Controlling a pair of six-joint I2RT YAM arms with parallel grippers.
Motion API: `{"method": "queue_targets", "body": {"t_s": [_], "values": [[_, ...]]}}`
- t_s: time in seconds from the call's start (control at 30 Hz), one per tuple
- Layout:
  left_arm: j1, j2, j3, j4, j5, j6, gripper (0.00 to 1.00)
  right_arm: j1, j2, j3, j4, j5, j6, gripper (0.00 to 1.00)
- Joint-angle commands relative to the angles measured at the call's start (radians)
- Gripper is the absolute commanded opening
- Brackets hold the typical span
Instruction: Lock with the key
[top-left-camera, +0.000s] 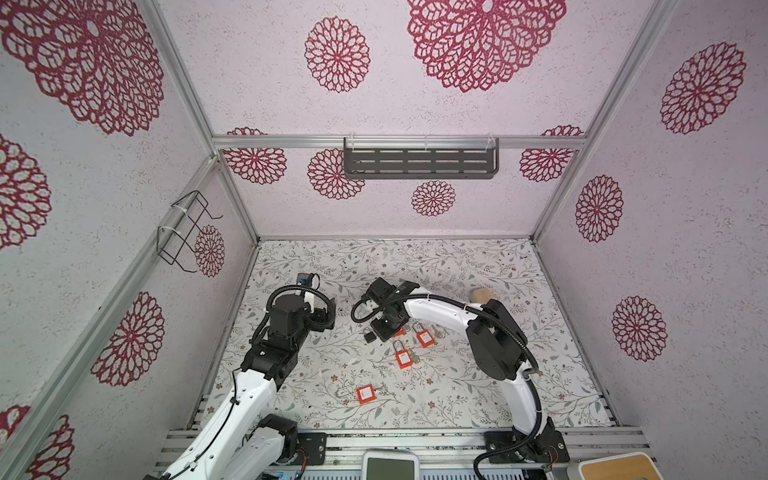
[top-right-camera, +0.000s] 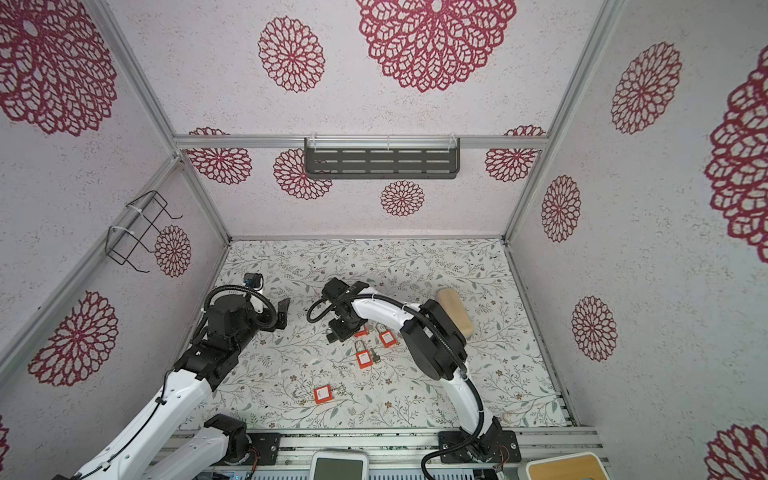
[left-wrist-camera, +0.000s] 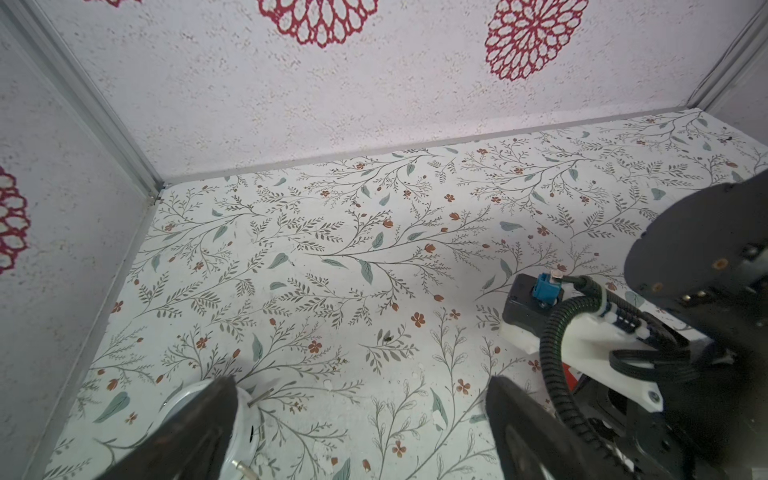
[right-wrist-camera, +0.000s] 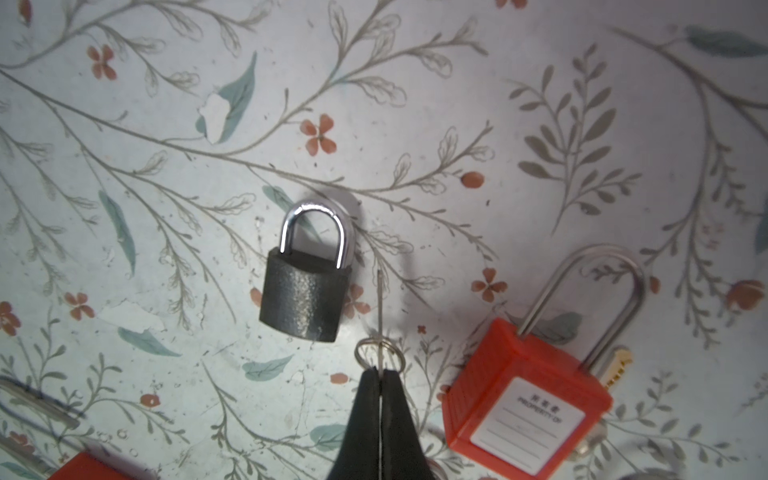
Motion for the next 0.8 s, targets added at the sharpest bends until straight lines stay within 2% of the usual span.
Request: {"method": "queue_targets", "body": {"t_s": [0.0, 0.17, 0.3, 0.77], "values": [[0.016, -0.001, 0.026, -0.022, -0.013, -0.04, 0.97, 0.005, 0.009, 0.032, -0.041, 0.026, 0.026, 0.0], [0.018, -0.031, 0.028, -0.029, 0.024, -0.022, 0.97, 0.004, 0.024, 0.044, -0.049, 0.041, 0.034, 0.01], [0.019, -0.048, 0.032, -0.041, -0.009, -0.028, 0.97, 0.004, 0.022, 0.047, -0.041, 0.049, 0.037, 0.06], [0.019, -0.056, 0.067, -0.097, 0.044, -0.045, 0.97, 0.005, 0.02, 0.053, -0.019, 0.064, 0.034, 0.14]]}}
